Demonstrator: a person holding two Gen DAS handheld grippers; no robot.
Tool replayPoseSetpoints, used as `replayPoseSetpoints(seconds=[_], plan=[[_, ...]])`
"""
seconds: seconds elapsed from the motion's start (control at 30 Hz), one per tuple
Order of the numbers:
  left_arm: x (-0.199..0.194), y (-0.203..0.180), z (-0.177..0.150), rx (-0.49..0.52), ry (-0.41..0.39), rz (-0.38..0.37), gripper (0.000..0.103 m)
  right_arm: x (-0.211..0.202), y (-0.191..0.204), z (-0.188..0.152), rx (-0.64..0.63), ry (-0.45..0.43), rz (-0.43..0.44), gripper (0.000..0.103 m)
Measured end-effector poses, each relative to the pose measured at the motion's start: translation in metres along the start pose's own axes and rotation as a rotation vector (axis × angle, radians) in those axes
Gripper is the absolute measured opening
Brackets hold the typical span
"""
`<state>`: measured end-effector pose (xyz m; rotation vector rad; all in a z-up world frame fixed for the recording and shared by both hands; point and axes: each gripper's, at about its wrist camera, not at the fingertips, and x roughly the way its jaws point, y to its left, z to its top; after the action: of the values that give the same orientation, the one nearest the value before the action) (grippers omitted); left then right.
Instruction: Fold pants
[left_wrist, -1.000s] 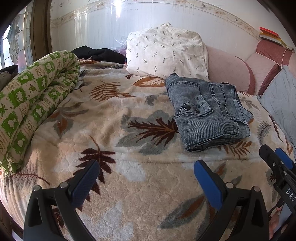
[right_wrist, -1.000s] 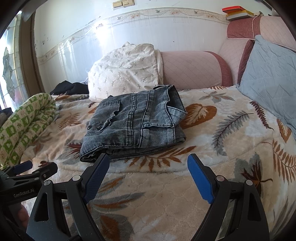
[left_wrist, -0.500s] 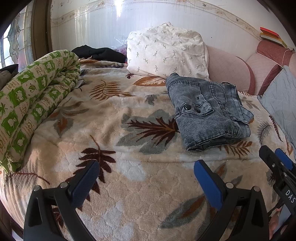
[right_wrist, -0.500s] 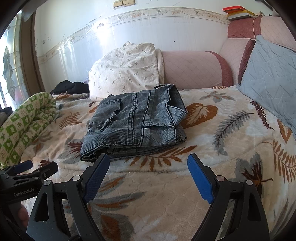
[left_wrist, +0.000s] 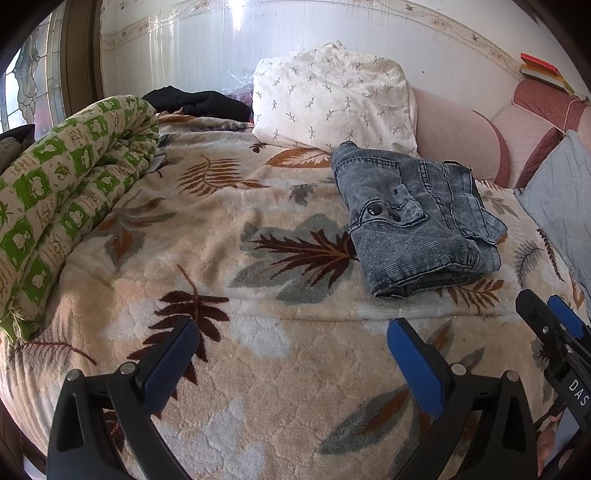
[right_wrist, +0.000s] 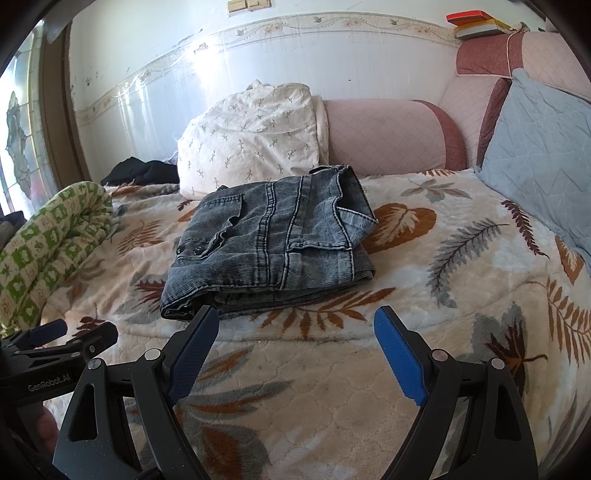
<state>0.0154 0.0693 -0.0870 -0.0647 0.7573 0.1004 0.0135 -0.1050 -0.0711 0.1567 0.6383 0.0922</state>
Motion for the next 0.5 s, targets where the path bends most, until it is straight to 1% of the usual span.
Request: replayPoseSetpoints(seconds=[0.5], plan=[[0.0027, -0.0004, -0.0010, -0.001, 0.018, -0.005, 0.103, 0.0031, 0.0000, -0.0019, -0.007, 0.008, 0.007, 0.086]])
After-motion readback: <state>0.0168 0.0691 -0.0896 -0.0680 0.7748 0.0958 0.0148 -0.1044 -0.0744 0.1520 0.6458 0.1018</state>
